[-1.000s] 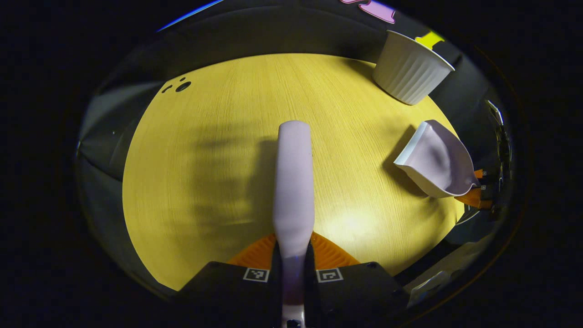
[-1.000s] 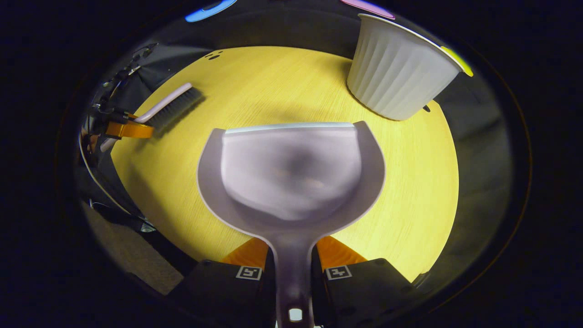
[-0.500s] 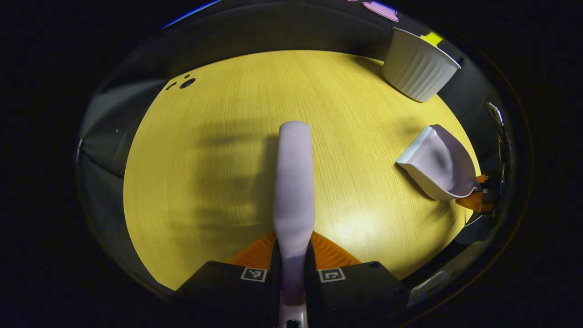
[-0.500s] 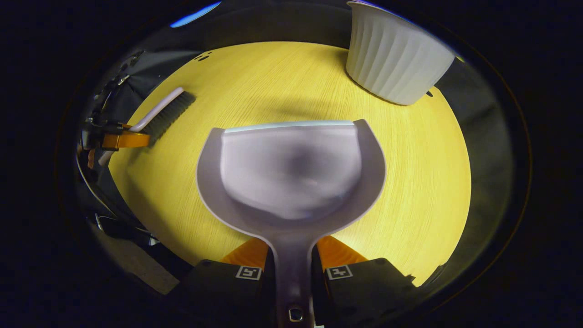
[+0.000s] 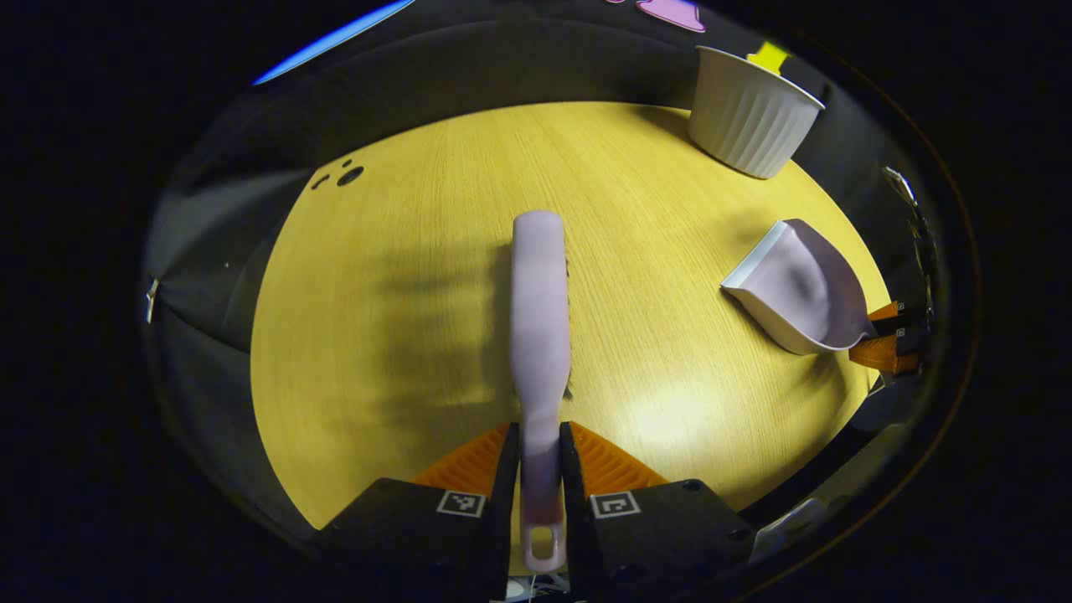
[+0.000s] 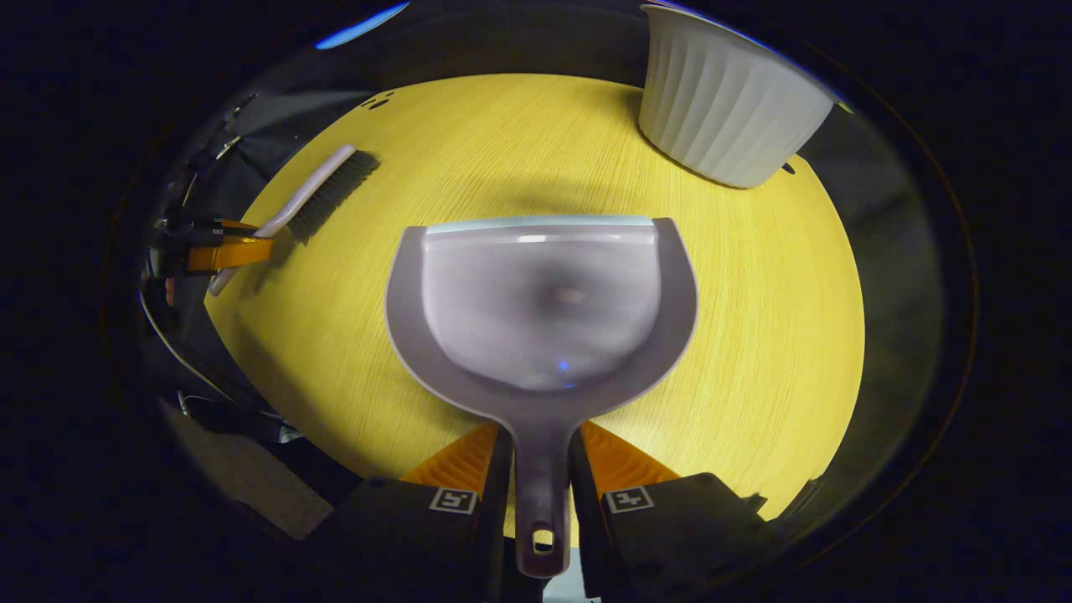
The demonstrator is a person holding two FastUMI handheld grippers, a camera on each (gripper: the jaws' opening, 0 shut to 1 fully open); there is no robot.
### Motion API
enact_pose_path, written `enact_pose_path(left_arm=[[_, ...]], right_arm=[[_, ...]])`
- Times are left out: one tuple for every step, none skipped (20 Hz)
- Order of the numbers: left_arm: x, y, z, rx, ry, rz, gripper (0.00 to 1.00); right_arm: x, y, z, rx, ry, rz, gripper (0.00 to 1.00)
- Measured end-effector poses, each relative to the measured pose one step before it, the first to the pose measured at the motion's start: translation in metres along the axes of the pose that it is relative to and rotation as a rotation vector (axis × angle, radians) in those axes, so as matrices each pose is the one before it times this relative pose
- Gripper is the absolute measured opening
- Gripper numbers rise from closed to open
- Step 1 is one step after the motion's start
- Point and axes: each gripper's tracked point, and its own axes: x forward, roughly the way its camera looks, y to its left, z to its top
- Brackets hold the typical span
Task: Pick up the small broom and dustpan from the desktop, sweep the trash into the dustpan with the broom, and then empty the trash into the garbage bin.
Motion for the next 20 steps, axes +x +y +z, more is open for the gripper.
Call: enact_pose_path(left_arm=[[-0.00776,0.00077,0.00407,0.00724,-0.02086,-0.00341,0.3],[-0.00907,-0.00171,0.00453,0.00399,-0.02072,-0.00592,0.3],[-0.00998,-0.00043,0.00417,0.00151,-0.02485,-0.00485,0.31],[-0.00898,-0.00019,0.0038,0.00035,-0.02678,-0.00278,0.31],[-0.01126,0.001,0.00585,0.00022,-0.03297,-0.00004,0.31],[-0.01076,0.00147,0.00719,-0.00113,-0.03506,0.00079,0.31],[-0.01123,0.0018,0.00973,-0.00254,-0.03925,0.00069,0.3],[-0.01101,0.00125,0.01308,-0.00511,-0.04634,0.00126,0.31],[-0.01098,0.00214,0.01479,-0.00789,-0.05102,-0.00013,0.31],[-0.01031,0.00199,0.01756,-0.01001,-0.05435,-0.00188,0.29],[-0.00912,0.00248,0.01914,-0.0114,-0.05439,-0.00047,0.31],[-0.00628,0.00035,0.01768,-0.01173,-0.05919,0.00059,0.29],[-0.00686,0.00058,0.01965,-0.01072,-0.06034,-0.00207,0.31],[-0.00581,-0.00164,0.01861,-0.00918,-0.05857,-0.00805,0.29],[-0.00648,-0.0023,0.01582,-0.00704,-0.05836,-0.00913,0.31],[-0.00394,-0.00418,0.01627,-0.00421,-0.05199,-0.01268,0.3],[-0.00388,-0.00353,0.01349,0.0011,-0.04849,-0.01086,0.31],[-0.0025,-0.00449,0.01184,0.00197,-0.0449,-0.00493,0.31],[-0.00479,-0.00241,0.01287,-0.00026,-0.04188,-0.00457,0.3],[-0.00316,-0.00136,0.0122,0.00037,-0.04447,-0.00298,0.31]], right_arm=[[-0.00772,-0.00087,0.00149,0.00337,-0.00842,0.00235,0.4],[-0.01098,-0.0005,0.00272,0.00851,-0.01632,0.0038,0.36],[-0.01296,0.00129,0.00375,0.0137,-0.02222,0.00474,0.41],[-0.01553,0.00127,0.00664,0.01729,-0.02968,0.00454,0.4],[-0.01433,0.00277,0.00744,0.0166,-0.03671,0.00262,0.4],[-0.01379,0.00184,0.01091,0.01146,-0.04526,-0.00422,0.39],[-0.01341,0.00009,0.01481,0.00773,-0.05667,-0.01394,0.29],[-0.01211,0.00143,0.01804,0.00715,-0.0661,-0.01146,0.37],[-0.01133,0.00299,0.0188,0.0057,-0.0698,-0.01054,0.37],[-0.00963,0.00287,0.02077,0.00287,-0.06929,-0.01025,0.37],[-0.00888,0.00473,0.02026,0.00136,-0.06644,-0.00872,0.37],[-0.00839,0.0039,0.02145,0.0014,-0.06623,-0.00753,0.37],[-0.00633,0.00434,0.01998,0.00106,-0.06474,-0.00589,0.37],[-0.0054,0.00286,0.01914,-0.00374,-0.06248,-0.00707,0.37],[-0.00519,-0.00068,0.01865,-0.01225,-0.0633,-0.01414,0.37],[-0.00399,-0.00188,0.01513,-0.0189,-0.05641,-0.01741,0.37],[-0.00252,-0.00103,0.01395,-0.01801,-0.04802,-0.0179,0.36],[-0.00471,0.00029,0.01106,-0.01181,-0.04102,-0.01124,0.36],[-0.00498,0.00086,0.01113,-0.00783,-0.0351,-0.00765,0.36],[-0.00205,0.00085,0.0081,-0.00652,-0.02763,-0.00023,0.36]])
